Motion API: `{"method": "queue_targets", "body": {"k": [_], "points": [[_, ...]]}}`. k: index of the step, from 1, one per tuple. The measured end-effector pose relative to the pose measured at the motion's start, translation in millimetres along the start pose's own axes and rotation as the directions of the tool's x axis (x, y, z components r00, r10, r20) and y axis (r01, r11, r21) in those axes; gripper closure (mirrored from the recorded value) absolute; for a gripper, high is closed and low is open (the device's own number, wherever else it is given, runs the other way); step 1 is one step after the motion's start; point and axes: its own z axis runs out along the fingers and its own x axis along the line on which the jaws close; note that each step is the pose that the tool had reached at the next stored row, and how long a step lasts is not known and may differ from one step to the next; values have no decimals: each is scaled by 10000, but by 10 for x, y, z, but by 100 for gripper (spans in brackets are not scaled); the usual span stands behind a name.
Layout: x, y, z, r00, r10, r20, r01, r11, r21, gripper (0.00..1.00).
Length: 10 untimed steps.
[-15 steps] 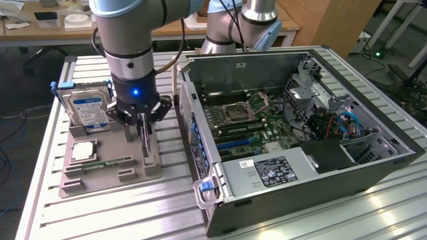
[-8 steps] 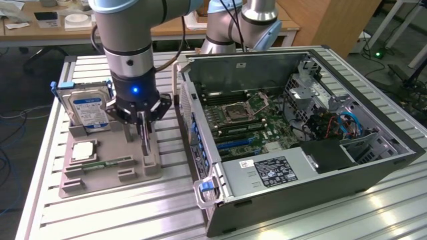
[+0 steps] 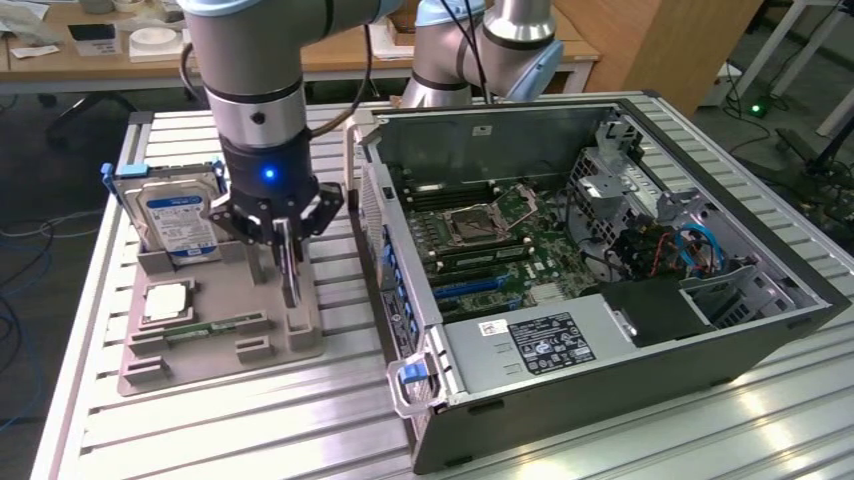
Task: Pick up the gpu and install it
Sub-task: 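Pick up the gpu and move the gpu toward the slot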
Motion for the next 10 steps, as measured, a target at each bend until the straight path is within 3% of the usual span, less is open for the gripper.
{"method": "queue_targets", "body": {"k": [10], "points": [[-1, 1, -63, 10000, 0, 0, 0, 10000, -5, 72]]}}
